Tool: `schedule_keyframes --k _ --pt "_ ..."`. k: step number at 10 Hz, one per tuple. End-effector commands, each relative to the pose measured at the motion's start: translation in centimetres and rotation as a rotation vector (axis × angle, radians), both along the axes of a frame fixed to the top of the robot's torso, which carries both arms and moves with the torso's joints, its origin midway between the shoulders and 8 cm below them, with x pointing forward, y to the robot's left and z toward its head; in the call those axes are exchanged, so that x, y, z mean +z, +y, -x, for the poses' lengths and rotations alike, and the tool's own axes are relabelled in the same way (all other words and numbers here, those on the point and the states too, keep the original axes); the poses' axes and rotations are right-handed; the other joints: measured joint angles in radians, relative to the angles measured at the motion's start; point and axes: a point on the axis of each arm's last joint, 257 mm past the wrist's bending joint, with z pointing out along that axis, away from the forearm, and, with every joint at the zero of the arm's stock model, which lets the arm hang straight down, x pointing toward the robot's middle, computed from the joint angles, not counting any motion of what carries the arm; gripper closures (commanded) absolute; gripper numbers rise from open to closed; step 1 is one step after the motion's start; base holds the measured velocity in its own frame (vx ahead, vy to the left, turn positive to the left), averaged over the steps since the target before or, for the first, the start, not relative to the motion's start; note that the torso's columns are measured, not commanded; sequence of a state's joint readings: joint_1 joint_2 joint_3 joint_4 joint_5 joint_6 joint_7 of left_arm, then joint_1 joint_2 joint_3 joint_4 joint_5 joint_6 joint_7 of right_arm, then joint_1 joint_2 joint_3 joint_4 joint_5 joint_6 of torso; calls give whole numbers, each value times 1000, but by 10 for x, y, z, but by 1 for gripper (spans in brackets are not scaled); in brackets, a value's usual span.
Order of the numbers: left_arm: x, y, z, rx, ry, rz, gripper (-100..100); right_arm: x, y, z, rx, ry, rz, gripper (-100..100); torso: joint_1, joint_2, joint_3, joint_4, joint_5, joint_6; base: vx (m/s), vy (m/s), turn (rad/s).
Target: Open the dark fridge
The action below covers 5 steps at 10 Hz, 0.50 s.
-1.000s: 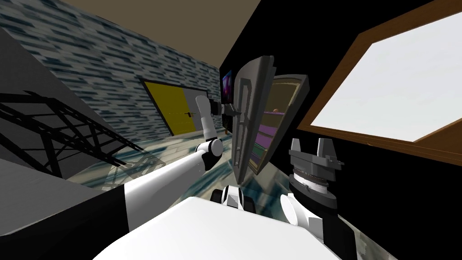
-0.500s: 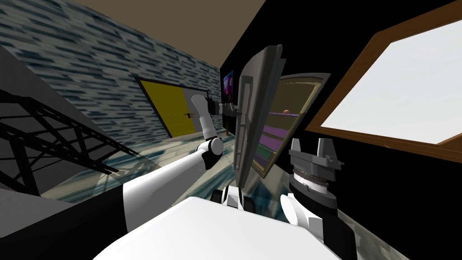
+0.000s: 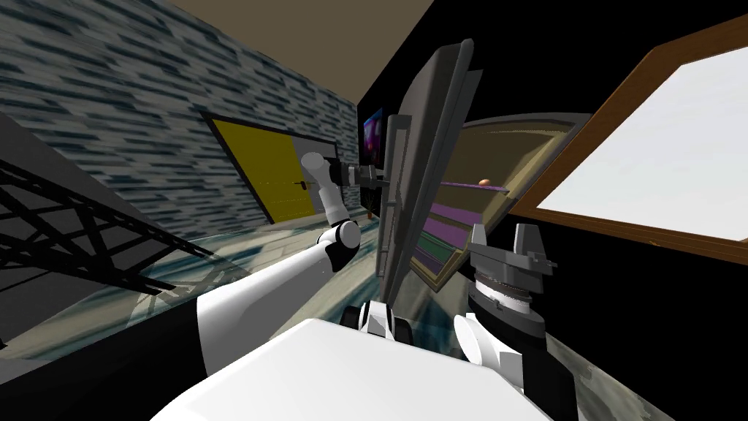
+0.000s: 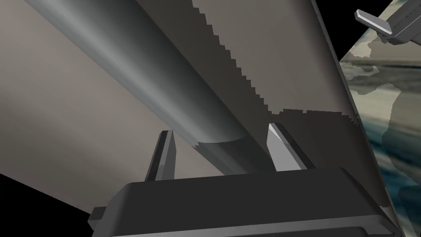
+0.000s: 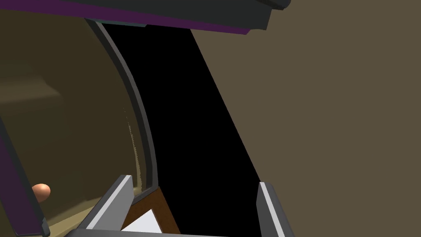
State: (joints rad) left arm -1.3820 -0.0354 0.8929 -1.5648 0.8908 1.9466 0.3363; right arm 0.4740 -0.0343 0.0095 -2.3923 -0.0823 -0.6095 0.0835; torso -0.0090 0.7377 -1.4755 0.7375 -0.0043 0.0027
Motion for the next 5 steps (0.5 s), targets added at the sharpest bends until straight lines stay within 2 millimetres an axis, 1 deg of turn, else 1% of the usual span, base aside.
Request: schedule_keyframes --k 1,2,3,4,5 --pt "0 -1 5 -31 -3 -2 100 0 0 0 0 0 0 0 5 -4 -4 1 1 0 88 237 -106" --pt "0 0 8 -49 -4 -3 100 0 0 0 0 0 0 0 6 -5 -5 0 3 -3 85 249 -120" --pt "0 1 10 -67 -6 -3 100 0 0 0 0 0 0 0 8 -7 -7 0 3 -2 113 299 -194" --pt "0 1 10 -67 -6 -3 100 0 0 0 0 0 0 0 10 -9 -8 0 4 -2 76 247 -98" --pt "0 2 13 -85 -7 -3 100 0 0 0 0 0 0 0 6 -8 -8 -1 3 -2 69 248 -134"
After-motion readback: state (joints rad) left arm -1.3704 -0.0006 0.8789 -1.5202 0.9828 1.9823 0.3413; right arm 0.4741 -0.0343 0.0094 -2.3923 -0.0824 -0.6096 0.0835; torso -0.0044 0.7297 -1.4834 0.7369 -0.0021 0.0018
